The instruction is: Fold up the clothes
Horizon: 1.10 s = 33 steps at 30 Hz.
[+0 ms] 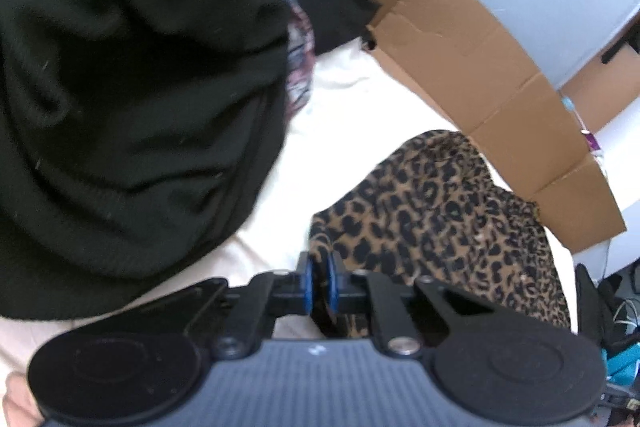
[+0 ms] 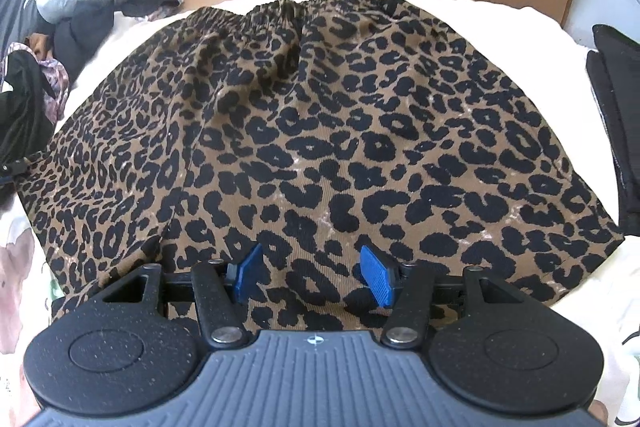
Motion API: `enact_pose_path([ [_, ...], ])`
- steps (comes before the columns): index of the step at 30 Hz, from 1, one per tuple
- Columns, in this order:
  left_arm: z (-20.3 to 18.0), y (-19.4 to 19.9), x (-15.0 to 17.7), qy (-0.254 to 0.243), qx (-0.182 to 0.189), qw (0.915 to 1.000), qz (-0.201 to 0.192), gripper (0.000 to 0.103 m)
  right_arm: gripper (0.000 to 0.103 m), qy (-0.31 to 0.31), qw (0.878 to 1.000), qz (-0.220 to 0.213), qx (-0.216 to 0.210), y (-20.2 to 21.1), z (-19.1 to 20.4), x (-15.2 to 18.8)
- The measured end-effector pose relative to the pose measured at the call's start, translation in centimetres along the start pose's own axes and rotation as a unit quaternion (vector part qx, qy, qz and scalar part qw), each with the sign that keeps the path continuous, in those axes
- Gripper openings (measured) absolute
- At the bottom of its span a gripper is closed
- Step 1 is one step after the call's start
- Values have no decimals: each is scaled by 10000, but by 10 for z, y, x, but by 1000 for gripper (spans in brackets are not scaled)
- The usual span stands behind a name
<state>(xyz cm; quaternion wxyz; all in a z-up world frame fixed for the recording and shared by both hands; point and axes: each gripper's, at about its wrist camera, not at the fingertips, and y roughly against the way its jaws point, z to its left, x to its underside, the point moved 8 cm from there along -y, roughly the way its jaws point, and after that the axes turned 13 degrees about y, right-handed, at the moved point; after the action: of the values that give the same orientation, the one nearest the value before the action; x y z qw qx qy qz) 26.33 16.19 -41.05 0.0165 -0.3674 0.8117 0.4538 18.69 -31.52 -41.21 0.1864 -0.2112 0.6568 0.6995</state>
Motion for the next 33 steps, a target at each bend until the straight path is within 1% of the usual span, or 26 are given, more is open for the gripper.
enact_pose_path([
  [4,-14,8,0,-55,-1,10000,-37,7,60,27,9999,-36,108,5,-3,0],
  [8,-26,12,0,-107,-16,9999,-79,6,60,-49,9998,32,174,8,-10,5],
  [15,-63,23,0,-231,194,9995,-101,6,60,-45,9994,-72,345,17,-16,6],
  [17,-75,22,0,-265,219,9994,-57,6,60,-29,9992,-155,361,20,-16,2],
  [20,-93,18,3,-172,379,9991,-35,6,60,-22,9990,-278,361,25,-14,-5],
  [26,-126,13,12,-378,473,9981,121,6,60,36,9983,-511,283,32,-5,-23],
  [29,-137,8,19,-394,507,9977,205,6,60,83,9975,-638,287,37,0,-31],
  [33,-148,-10,27,-350,544,9973,340,5,60,72,9965,-808,215,42,10,-42],
])
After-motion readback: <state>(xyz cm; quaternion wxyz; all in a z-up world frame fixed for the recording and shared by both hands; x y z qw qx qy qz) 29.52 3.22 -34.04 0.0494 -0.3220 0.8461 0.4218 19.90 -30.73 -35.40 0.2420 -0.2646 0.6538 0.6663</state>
